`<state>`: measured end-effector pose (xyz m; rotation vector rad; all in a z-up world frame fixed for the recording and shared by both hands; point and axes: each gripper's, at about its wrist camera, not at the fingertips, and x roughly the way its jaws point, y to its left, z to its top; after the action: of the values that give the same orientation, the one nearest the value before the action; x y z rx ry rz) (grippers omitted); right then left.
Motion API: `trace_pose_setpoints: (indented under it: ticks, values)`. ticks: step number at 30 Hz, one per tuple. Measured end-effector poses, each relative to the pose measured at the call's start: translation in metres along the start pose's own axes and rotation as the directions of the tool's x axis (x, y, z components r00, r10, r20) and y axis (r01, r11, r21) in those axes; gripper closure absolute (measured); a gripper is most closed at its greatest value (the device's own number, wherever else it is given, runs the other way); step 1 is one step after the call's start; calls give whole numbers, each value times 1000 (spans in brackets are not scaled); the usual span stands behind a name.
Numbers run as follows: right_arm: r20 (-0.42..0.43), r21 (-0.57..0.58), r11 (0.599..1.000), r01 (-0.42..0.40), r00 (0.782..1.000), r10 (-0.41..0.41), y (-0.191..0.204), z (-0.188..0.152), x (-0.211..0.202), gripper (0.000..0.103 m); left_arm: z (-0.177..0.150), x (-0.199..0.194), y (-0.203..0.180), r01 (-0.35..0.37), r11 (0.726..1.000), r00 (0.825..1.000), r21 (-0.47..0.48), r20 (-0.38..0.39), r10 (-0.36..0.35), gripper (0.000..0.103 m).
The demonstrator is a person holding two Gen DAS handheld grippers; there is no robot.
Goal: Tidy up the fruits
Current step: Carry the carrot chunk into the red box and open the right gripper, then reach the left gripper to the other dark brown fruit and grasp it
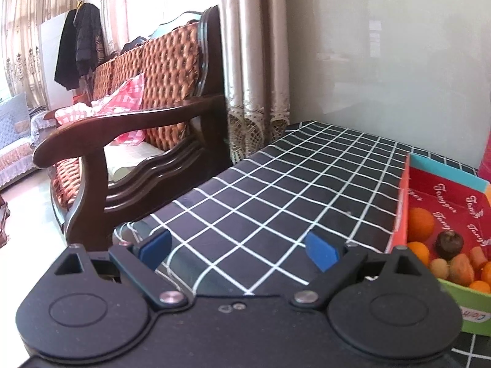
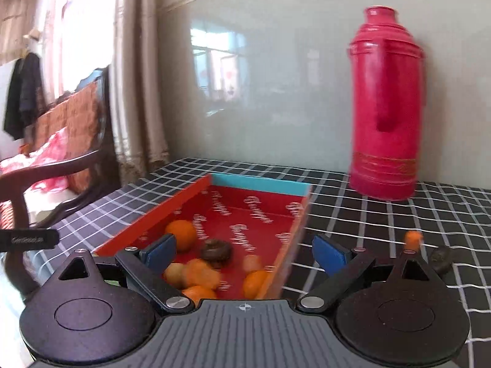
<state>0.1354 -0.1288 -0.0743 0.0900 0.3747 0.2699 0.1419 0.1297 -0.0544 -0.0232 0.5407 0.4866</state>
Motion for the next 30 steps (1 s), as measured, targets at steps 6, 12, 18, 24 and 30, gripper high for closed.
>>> trace_pose_setpoints:
  ticks: [6,12,18,24,30]
  values:
    - [-36,47,985,165,986,-163,-32,2,-7,8,-1,-11,-31,55,997,998,46,34,-57,15]
    - [-73,69,940,335,941,-330,-72,-7,-17,8,-5,-31,-74,152,984,983,91,87,-159,15]
    - [-108,117,856,504,863,-493,-114,-13,-29,8,-9,-56,-128,300,938,935,173,143,-325,15]
    - [-162,150,756,637,770,-617,-157,-22,-42,8,-19,-79,-195,414,860,875,298,130,-466,15]
    - [-196,182,662,727,686,-700,-189,-29,-60,8,-33,-86,-249,499,787,827,364,74,-558,17]
